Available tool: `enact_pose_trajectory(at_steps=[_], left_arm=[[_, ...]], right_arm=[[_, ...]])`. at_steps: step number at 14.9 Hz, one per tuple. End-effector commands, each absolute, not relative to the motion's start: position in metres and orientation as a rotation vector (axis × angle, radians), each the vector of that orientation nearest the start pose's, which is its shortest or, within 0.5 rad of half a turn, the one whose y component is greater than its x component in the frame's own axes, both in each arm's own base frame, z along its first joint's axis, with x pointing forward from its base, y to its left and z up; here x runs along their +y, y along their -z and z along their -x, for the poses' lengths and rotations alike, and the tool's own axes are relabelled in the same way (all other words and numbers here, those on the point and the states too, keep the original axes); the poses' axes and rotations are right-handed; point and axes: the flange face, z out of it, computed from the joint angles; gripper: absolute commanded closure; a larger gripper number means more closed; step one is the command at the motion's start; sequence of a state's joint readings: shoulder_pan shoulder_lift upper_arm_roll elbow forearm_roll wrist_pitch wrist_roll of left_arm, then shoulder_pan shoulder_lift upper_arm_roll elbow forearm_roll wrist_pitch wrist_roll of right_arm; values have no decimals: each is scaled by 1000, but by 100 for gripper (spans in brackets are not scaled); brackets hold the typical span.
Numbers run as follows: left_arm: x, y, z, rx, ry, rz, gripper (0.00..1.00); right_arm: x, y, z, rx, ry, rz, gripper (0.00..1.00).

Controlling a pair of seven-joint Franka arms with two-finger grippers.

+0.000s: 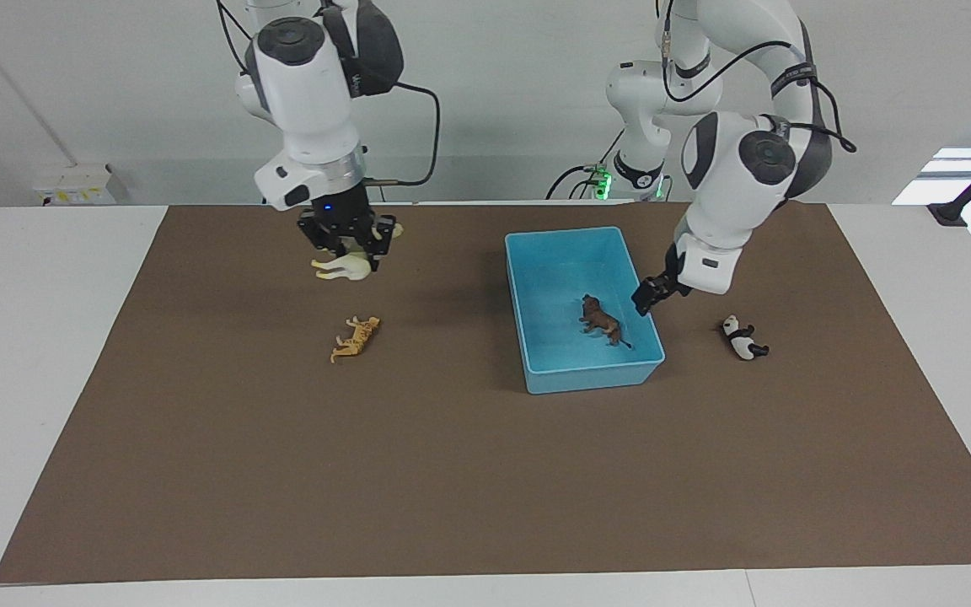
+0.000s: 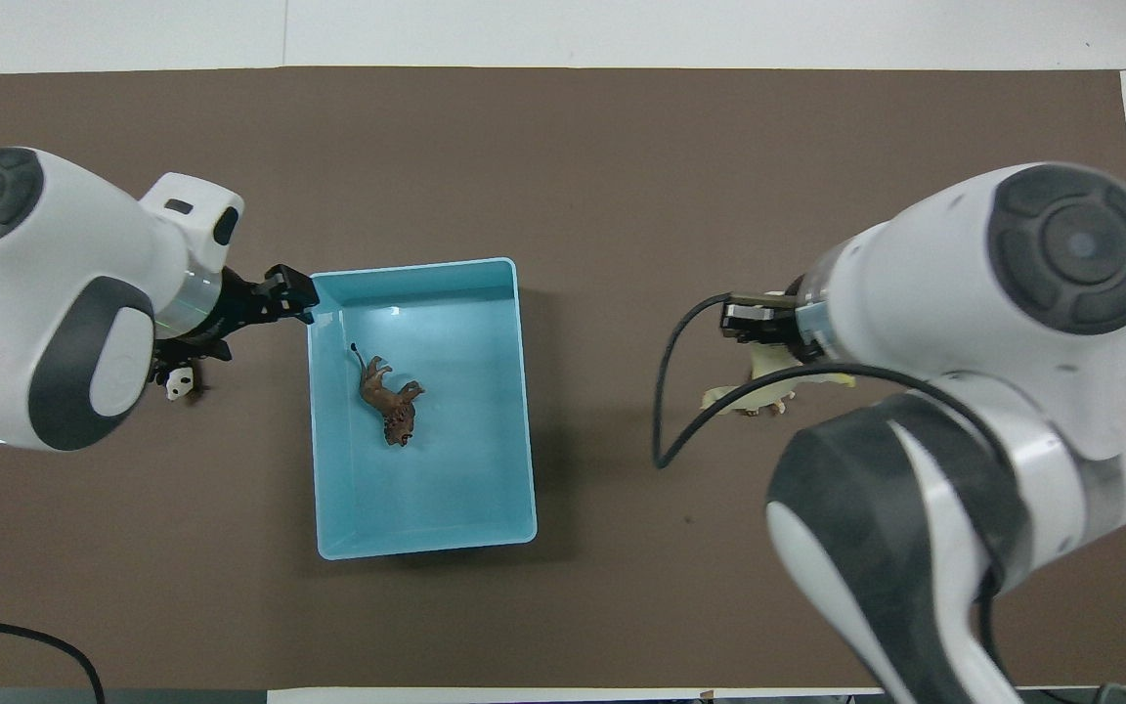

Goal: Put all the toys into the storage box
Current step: 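Lower the cream horse into the box while the left gripper reaches the panda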

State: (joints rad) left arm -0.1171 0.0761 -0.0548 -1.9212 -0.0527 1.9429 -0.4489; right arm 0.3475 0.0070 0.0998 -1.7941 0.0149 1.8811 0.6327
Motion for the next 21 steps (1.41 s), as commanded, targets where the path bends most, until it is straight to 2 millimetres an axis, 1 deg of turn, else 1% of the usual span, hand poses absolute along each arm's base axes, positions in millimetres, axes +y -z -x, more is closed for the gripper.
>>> enact_pose_trajectory(at_steps=[1,2,3,4,5,6,7,8,9,10,11,12,13,14,15,16,17,19,20,21], left_arm=[[-31,-439,-572,-290,-41,3145,0],[-12,-431,-575,-242,0,3132,0],[-2,-418,-575,-190,10,3130,0],[6,-402,-572,-151,17,3133,0],[19,-386,-567,-118,36,3132,0],[31,-375,-563,-79,69,3130,0],[45,-367,-561,-62,102,3128,0],[48,-360,-564,-45,115,3128,0],[50,-352,-565,-41,108,3128,0],[50,-346,-568,-30,116,3123,0],[48,-333,-570,-3,103,3113,0],[48,-324,-573,18,102,3102,0],[48,-316,-574,27,99,3099,0],[49,-313,-575,27,102,3098,0],[50,-311,-575,25,102,3098,0],[50,-309,-574,23,99,3099,0],[50,-308,-573,25,95,3099,0],[50,-300,-574,23,74,3102,0],[50,-300,-575,21,76,3102,14],[50,-298,-574,16,71,3103,22]], right_arm=[[355,-504,-516,298,102,3067,100],[388,-490,-515,293,127,3080,100],[415,-479,-514,319,144,3071,100],[439,-465,-508,330,156,3060,100],[466,-441,-501,328,158,3070,100],[494,-416,-503,324,190,3083,100],[514,-389,-505,302,228,3103,100],[524,-366,-504,288,244,3106,100],[532,-355,-501,301,246,3092,100],[533,-354,-499,341,233,3085,100],[533,-355,-498,389,211,3085,82],[532,-356,-497,417,192,3093,1],[529,-356,-496,427,170,3120,0],[520,-357,-501,454,149,3146,0],[514,-369,-509,484,148,3152,0],[502,-387,-520,527,144,3145,0],[482,-405,-536,602,114,3128,0],[448,-450,-555,681,105,3074,0],[417,-473,-570,681,127,3060,0],[393,-489,-577,626,104,3076,0]])
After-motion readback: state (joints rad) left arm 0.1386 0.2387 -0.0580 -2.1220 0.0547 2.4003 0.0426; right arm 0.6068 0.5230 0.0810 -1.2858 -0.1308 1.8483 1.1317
